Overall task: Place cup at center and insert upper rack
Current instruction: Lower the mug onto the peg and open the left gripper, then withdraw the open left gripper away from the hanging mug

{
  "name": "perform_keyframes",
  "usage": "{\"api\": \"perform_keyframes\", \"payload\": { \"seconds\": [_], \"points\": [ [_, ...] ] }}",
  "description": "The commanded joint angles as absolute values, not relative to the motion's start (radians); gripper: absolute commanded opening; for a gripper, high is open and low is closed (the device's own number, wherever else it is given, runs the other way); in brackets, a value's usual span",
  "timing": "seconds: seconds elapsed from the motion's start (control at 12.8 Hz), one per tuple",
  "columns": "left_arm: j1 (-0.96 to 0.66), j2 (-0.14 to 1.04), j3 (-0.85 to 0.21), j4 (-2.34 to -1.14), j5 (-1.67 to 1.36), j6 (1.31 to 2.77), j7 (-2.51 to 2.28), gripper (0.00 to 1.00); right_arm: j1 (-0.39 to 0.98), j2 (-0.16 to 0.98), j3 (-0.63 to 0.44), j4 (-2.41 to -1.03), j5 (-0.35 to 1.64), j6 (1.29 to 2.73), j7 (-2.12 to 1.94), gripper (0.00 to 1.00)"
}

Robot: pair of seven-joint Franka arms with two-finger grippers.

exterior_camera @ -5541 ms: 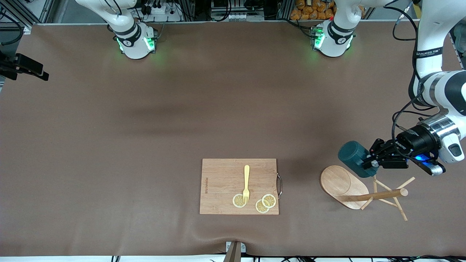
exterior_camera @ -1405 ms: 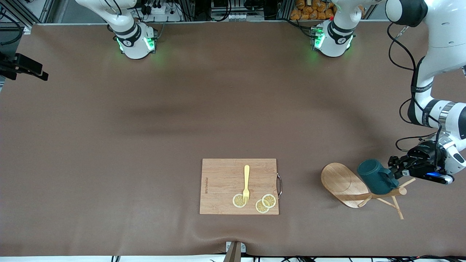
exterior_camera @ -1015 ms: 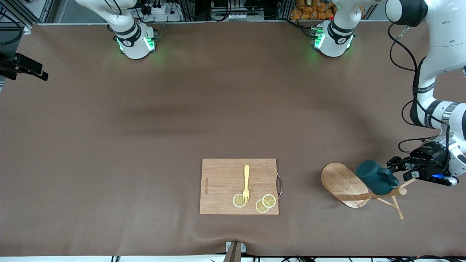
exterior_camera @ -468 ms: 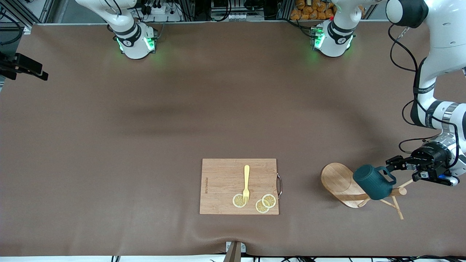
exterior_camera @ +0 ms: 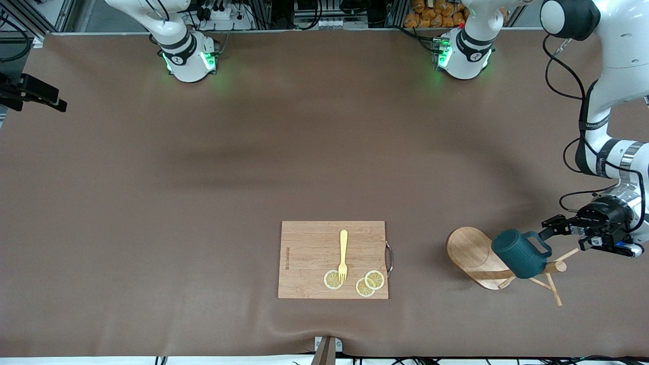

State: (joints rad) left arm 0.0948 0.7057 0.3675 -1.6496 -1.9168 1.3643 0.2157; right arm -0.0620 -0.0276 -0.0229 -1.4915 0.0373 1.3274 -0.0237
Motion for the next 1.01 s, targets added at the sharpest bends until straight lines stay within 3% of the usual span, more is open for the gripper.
{"api": "perform_keyframes", "payload": {
  "seconds": [0.0,0.55,0.94],
  "points": [
    [0.139,0.715,0.357,-1.623,-1.847,1.321,0.221,1.0,-0.058,-0.02,-0.021,-1.471,0.025,1.312,-0.017,1.0],
    [0.216,0.698,0.364,-1.462,-1.603,1.312,0.169,1.0,-0.058,-0.021,-0.021,-1.471,0.025,1.313,-0.017,1.0],
    [0.195,0.6,0.379,-1.393,-1.397,1.33,0.13,1.0,-0.058,-0.02,-0.021,-1.471,0.025,1.312,-0.017,1.0]
  ]
}}
